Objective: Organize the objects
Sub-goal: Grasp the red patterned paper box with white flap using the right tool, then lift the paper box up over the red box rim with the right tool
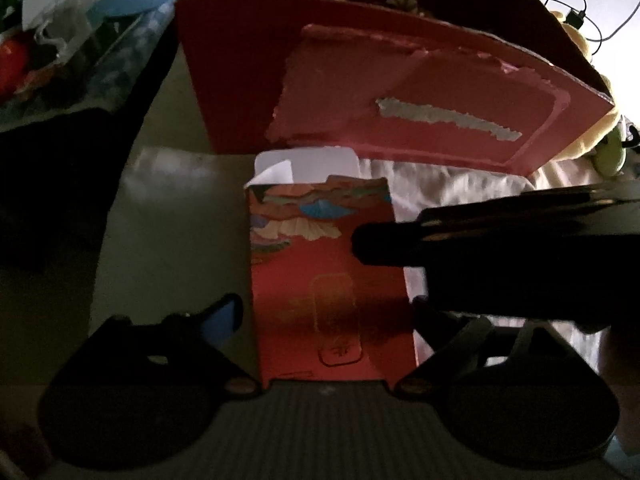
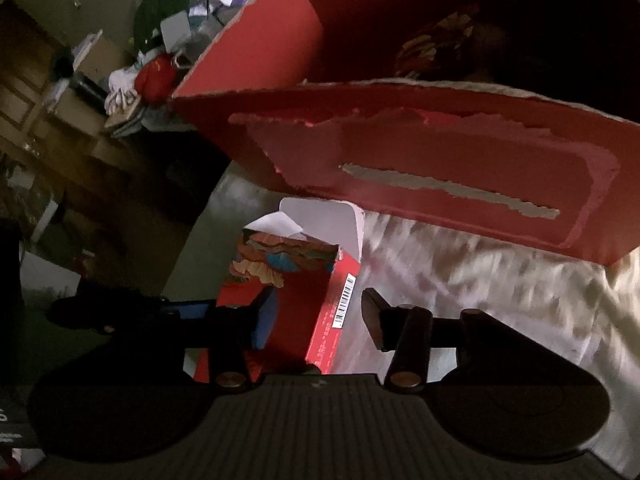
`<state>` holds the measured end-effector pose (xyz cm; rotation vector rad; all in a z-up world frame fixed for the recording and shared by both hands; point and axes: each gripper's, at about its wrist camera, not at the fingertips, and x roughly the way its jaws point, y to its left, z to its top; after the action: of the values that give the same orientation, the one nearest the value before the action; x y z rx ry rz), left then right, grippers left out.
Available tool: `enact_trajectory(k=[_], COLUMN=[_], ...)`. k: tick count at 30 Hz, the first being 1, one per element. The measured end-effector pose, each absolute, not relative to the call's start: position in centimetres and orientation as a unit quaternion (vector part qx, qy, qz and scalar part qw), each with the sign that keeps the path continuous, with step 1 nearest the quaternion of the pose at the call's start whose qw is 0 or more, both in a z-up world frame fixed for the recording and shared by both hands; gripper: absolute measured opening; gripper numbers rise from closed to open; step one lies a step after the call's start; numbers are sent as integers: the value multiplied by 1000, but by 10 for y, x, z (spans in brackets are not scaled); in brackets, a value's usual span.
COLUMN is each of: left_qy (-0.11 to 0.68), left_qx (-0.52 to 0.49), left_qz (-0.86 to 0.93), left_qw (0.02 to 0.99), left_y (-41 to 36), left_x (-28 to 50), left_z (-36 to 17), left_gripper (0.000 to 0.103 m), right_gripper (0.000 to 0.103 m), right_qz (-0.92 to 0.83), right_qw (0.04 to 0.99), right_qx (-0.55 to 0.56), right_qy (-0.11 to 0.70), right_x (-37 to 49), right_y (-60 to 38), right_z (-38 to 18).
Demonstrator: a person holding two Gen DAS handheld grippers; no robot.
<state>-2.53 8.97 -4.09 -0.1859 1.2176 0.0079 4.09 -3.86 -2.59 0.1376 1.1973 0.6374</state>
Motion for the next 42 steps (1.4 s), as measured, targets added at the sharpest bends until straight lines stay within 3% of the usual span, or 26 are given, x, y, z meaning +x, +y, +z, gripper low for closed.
enact_trajectory(k=[9, 30, 42], left_qy=[564, 581, 508], left_qx=[-83, 33, 101], left_qz=[-10, -173, -323], left_qw=[822, 794, 792], left_y=[84, 6, -77], left_x=[-23, -5, -1], left_z=[-41, -3, 37], left_gripper=[82, 82, 82], right_gripper=[51, 44, 43], right_qz=[313, 285, 171], right_qw=[745, 737, 803], right_qx=[76, 139, 189], right_qy=[585, 597, 540], right_x=[46, 26, -17], right_y=[-36, -132, -217], right_z=[-37, -3, 43])
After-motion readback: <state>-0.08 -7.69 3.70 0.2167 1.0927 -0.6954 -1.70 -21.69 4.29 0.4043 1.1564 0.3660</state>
